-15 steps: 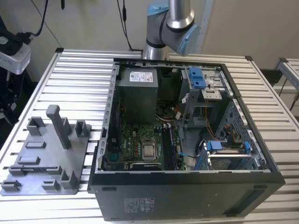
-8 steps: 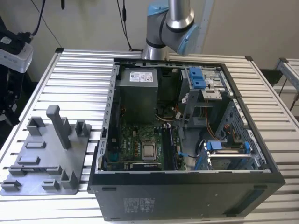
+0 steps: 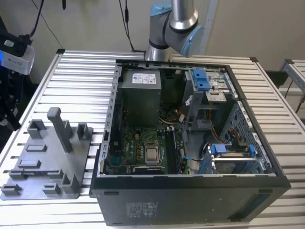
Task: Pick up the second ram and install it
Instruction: 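Pick up the second ram and move it above second insertion slot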
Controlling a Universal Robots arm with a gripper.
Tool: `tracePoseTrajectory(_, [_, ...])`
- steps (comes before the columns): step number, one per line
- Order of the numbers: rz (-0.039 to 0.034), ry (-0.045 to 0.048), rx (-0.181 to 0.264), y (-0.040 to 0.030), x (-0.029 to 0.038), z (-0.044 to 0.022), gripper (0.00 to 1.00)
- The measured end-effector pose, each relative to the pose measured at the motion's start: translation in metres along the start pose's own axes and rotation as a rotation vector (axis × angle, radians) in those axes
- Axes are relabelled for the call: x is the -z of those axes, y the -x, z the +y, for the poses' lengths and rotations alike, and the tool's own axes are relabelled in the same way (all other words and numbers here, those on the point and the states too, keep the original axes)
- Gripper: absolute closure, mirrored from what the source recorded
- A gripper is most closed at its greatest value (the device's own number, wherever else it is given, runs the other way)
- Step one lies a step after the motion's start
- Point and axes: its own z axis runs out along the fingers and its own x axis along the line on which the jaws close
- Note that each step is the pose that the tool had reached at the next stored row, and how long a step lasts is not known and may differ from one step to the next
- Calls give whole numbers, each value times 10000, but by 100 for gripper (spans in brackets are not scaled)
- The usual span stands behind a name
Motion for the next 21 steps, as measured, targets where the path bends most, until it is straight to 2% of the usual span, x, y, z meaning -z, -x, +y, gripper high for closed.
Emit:
tracePoseTrajectory(3, [-29,12,386,-2,-33,4,89])
tracePoseTrajectory(8, [-75,40,1035,-6,-45,14,89])
tracePoseTrajectory(15, [-75,40,1040,-6,-45,15,88])
tracePoseTrajectory(16, [-76,40,1040,-6,-45,15,82])
tracePoseTrajectory(17, [-76,39,1040,-6,-45,16,82])
tracePoseTrajectory(20, [-76,40,1040,-6,-45,16,64])
tracePoseTrajectory(21, [-76,39,1040,-6,-45,16,64])
